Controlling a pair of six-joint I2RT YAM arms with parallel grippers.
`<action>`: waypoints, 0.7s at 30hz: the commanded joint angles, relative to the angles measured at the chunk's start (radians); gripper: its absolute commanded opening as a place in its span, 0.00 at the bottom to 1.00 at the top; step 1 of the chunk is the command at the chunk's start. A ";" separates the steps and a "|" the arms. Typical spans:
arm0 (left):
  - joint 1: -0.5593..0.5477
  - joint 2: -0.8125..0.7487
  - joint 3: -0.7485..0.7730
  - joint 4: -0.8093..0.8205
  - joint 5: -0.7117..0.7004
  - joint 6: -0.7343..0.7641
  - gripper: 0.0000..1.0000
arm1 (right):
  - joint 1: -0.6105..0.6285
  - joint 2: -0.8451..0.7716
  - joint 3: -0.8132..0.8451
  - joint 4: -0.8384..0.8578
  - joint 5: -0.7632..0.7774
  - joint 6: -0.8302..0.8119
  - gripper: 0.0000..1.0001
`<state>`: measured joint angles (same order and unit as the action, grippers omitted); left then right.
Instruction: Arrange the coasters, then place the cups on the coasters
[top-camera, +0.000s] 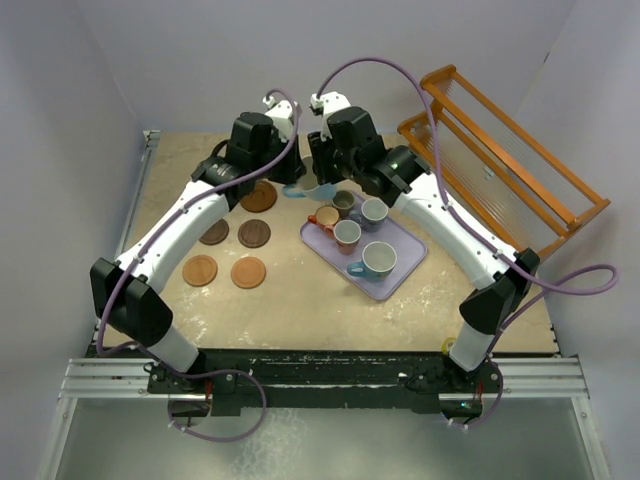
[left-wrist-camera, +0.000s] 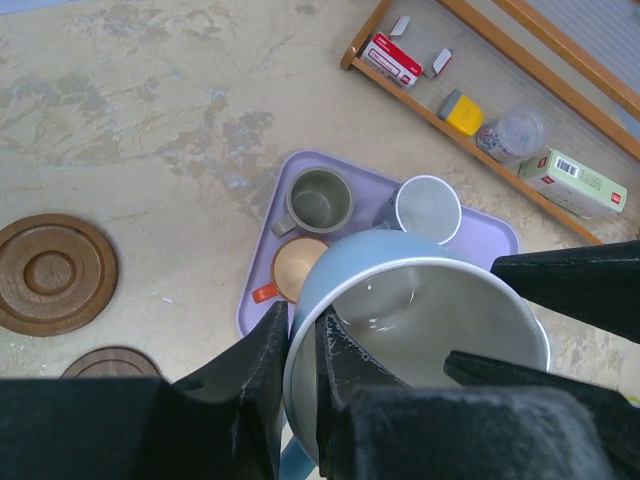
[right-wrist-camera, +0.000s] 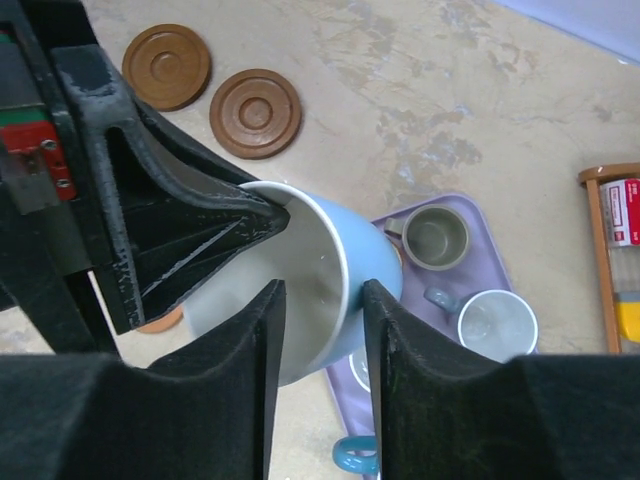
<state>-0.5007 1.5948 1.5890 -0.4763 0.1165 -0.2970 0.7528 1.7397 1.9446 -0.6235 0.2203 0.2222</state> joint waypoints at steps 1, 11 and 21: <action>-0.007 -0.070 -0.001 0.163 -0.001 -0.036 0.03 | 0.040 -0.054 0.046 0.056 -0.107 0.028 0.41; 0.030 -0.130 -0.056 0.168 -0.017 -0.012 0.03 | 0.024 -0.113 -0.006 0.077 -0.051 -0.013 0.70; 0.114 -0.179 -0.113 0.160 -0.010 0.008 0.03 | -0.016 -0.171 -0.070 0.091 -0.052 -0.068 0.85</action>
<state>-0.4282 1.4899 1.4746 -0.4267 0.0982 -0.2943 0.7597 1.6154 1.8980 -0.5713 0.1787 0.1951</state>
